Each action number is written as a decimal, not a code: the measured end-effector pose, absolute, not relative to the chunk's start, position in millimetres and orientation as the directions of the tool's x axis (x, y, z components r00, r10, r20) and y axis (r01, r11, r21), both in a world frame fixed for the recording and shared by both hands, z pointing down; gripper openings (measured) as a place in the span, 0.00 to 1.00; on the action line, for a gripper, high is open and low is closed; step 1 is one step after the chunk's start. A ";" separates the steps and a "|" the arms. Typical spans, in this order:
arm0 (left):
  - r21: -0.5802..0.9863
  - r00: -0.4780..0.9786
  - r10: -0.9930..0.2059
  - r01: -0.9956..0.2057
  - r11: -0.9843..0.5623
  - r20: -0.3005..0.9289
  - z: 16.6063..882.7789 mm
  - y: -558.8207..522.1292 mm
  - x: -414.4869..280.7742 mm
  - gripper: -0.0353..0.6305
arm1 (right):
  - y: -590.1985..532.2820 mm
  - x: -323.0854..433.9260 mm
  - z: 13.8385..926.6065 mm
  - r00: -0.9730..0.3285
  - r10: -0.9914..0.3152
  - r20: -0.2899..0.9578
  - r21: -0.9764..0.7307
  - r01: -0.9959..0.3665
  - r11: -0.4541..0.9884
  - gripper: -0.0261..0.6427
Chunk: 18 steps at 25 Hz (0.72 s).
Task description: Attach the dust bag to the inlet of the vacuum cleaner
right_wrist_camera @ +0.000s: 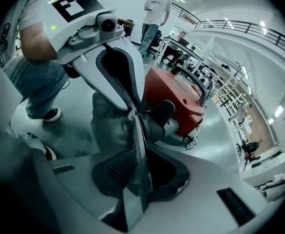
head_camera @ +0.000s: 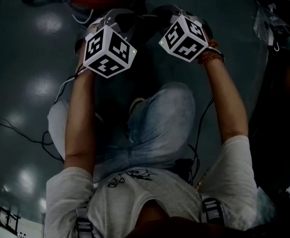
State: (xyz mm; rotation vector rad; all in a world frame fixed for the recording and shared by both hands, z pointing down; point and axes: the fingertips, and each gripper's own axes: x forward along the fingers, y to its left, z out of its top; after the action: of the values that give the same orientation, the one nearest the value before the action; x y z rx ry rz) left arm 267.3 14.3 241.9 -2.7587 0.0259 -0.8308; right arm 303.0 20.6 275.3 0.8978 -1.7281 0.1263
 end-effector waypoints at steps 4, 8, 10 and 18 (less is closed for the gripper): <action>-0.159 0.850 -0.031 0.063 -0.985 0.526 243.9 15.1 259.8 0.10 | 16.8 299.0 270.4 -0.035 -0.500 0.865 0.408 -0.531 0.743 0.14; -0.104 0.857 0.003 0.066 -0.992 0.515 245.2 13.9 254.9 0.10 | 12.9 295.5 269.2 -0.014 -0.499 0.866 0.434 -0.473 0.767 0.14; -0.128 0.857 -0.012 0.063 -0.990 0.515 243.6 13.7 258.0 0.10 | 14.9 297.5 271.1 -0.042 -0.504 0.862 0.409 -0.528 0.744 0.14; -0.119 0.863 -0.011 0.057 -0.991 0.505 240.6 11.5 257.3 0.10 | 14.3 296.9 267.7 -0.036 -0.513 0.858 0.415 -0.539 0.733 0.14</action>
State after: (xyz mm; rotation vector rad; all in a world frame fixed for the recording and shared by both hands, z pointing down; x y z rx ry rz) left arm 257.3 11.5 240.6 -2.9060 -0.0354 -0.7897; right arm 296.9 14.3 267.7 0.8508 -1.6749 0.0263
